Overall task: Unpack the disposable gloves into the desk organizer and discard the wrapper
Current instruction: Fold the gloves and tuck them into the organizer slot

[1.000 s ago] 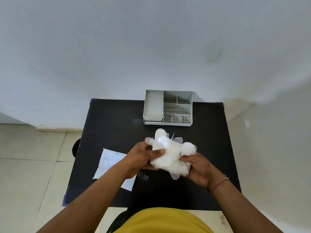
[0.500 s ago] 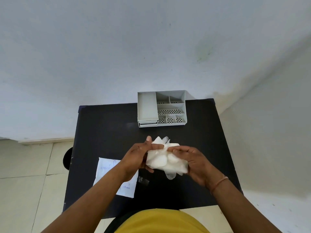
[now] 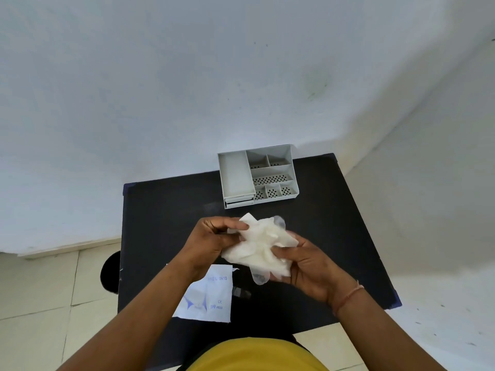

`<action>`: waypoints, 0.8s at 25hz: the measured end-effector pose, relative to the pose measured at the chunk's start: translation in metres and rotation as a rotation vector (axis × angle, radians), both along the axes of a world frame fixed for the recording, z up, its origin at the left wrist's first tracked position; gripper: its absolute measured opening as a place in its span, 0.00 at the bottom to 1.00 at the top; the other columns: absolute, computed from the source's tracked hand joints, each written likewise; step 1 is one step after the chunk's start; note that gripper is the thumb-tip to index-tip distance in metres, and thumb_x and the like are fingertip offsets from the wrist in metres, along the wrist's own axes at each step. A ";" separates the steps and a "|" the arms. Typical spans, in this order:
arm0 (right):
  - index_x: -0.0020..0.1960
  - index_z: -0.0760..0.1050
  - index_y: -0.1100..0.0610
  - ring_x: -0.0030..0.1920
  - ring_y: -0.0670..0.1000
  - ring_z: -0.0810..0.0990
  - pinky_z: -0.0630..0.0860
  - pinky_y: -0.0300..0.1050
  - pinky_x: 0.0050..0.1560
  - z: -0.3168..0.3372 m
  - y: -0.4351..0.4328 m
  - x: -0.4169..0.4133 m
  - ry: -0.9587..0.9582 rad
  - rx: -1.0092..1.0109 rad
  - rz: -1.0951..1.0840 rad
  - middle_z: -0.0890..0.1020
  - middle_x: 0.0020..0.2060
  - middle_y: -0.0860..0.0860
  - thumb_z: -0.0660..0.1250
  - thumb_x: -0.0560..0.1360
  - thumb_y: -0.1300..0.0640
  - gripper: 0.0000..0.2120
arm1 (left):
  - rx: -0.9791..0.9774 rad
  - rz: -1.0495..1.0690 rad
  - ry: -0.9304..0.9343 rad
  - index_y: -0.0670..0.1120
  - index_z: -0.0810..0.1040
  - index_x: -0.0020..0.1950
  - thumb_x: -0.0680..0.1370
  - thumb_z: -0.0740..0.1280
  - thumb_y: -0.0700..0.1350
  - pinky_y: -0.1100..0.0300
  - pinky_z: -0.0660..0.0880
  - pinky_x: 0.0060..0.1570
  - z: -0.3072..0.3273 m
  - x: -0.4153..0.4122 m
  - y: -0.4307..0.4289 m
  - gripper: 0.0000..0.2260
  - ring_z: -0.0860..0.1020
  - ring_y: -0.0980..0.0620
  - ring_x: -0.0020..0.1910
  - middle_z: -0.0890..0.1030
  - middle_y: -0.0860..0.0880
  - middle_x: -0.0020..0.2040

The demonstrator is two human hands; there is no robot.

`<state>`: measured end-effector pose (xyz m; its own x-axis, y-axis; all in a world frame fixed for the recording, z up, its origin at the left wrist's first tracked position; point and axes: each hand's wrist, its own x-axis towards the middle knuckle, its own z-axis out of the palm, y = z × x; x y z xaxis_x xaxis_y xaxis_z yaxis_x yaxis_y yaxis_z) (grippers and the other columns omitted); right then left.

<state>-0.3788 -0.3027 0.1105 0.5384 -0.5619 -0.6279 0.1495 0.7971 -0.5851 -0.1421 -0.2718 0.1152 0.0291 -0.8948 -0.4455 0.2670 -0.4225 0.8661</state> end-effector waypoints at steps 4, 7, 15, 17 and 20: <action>0.56 0.87 0.55 0.60 0.65 0.84 0.80 0.67 0.54 0.008 0.014 0.015 0.058 -0.069 -0.090 0.85 0.60 0.58 0.61 0.79 0.71 0.19 | -0.014 -0.049 0.082 0.58 0.79 0.73 0.77 0.71 0.28 0.40 0.85 0.56 -0.005 0.014 -0.002 0.32 0.87 0.46 0.60 0.88 0.50 0.64; 0.48 0.88 0.55 0.51 0.59 0.88 0.86 0.57 0.42 0.012 0.019 0.018 -0.011 -0.009 -0.177 0.88 0.53 0.56 0.61 0.77 0.73 0.20 | 0.152 -0.189 0.404 0.53 0.77 0.77 0.72 0.81 0.55 0.34 0.81 0.58 -0.010 0.022 -0.001 0.35 0.85 0.37 0.63 0.82 0.41 0.71; 0.60 0.85 0.52 0.50 0.57 0.85 0.85 0.54 0.42 0.016 0.031 0.011 0.076 -0.130 -0.108 0.85 0.56 0.57 0.64 0.78 0.68 0.19 | 0.160 -0.518 0.045 0.43 0.85 0.64 0.76 0.78 0.53 0.41 0.85 0.53 -0.008 0.018 -0.016 0.20 0.87 0.37 0.54 0.86 0.36 0.62; 0.65 0.80 0.49 0.57 0.59 0.84 0.80 0.66 0.56 0.017 0.030 0.006 0.026 -0.099 -0.132 0.85 0.60 0.55 0.65 0.79 0.59 0.16 | 0.127 -0.539 -0.098 0.47 0.89 0.56 0.76 0.80 0.48 0.44 0.84 0.54 -0.009 0.015 -0.020 0.11 0.87 0.40 0.52 0.89 0.40 0.56; 0.64 0.79 0.49 0.59 0.60 0.83 0.73 0.71 0.64 0.021 0.029 0.006 0.040 -0.100 -0.119 0.84 0.62 0.56 0.65 0.79 0.44 0.16 | 0.078 -0.588 -0.209 0.50 0.89 0.52 0.76 0.80 0.46 0.53 0.82 0.47 -0.008 0.013 -0.023 0.05 0.87 0.49 0.46 0.90 0.46 0.49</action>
<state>-0.3724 -0.2736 0.1320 0.4401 -0.6808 -0.5855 0.2141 0.7128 -0.6679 -0.1292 -0.2953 0.1067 -0.3645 -0.7525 -0.5485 -0.2012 -0.5115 0.8354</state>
